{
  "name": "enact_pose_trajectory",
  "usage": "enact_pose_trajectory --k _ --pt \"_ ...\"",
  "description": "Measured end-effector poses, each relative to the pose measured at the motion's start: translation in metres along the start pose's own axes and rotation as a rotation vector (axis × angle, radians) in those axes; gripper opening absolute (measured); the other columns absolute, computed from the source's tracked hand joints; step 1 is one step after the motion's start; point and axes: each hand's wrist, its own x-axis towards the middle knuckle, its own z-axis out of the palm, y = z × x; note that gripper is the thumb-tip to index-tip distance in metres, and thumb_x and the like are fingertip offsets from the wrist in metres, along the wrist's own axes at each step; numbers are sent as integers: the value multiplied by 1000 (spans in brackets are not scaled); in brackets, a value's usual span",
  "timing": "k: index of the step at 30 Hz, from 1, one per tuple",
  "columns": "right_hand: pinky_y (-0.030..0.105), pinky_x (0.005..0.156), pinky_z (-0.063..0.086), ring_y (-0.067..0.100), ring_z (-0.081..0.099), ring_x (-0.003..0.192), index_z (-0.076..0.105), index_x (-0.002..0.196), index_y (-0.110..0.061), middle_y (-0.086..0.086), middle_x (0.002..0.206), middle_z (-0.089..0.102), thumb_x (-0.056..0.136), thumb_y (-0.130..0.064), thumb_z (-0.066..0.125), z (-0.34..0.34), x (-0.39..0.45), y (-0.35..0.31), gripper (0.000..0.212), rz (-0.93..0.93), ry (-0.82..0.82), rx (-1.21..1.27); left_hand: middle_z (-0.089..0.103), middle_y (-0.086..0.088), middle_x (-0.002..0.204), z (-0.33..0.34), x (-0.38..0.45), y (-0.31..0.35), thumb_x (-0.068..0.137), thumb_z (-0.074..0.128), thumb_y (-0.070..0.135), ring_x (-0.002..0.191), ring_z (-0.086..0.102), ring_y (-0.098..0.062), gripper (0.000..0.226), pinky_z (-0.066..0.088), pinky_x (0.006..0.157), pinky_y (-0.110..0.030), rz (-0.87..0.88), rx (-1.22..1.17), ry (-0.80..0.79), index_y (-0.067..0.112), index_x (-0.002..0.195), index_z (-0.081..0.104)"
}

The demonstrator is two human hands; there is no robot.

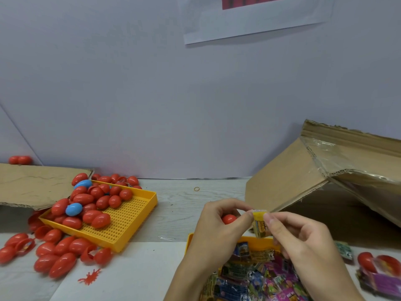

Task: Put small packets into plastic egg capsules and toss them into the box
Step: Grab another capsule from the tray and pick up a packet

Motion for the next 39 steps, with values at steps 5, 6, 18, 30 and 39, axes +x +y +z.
enact_pose_trajectory --k 5,6,18,30,39 --pt "8 48 42 -1 58 51 78 78 -26 -4 56 66 64 -42 66 0 1 3 24 -3 22 30 57 14 57 1 -1 1 90 68 28 54 50 2 9 42 55 -12 4 5 -24 30 86 75" --pt "8 48 41 -1 58 51 78 77 -23 -3 56 66 67 -38 66 0 1 3 22 -4 32 36 56 14 57 0 -1 1 90 68 30 54 50 2 8 42 55 -12 2 8 -26 31 87 75" --pt "23 58 44 0 61 54 75 73 -20 -4 61 69 73 -30 68 1 3 8 12 23 209 27 60 9 108 2 -3 11 96 57 18 83 69 0 25 53 71 -12 -206 56 13 38 112 57" --pt "24 65 43 9 62 67 73 77 -20 -8 67 70 79 -33 66 -1 -1 2 15 49 174 -52 63 11 97 0 -29 30 83 76 11 83 69 -12 28 60 70 -26 -260 108 197 36 91 67" --pt "26 66 45 0 65 71 75 74 -24 -7 74 73 66 -42 66 4 0 4 21 6 82 -94 70 -2 92 9 -32 10 77 77 -3 73 71 -10 36 51 61 -13 -191 -99 210 30 90 74"
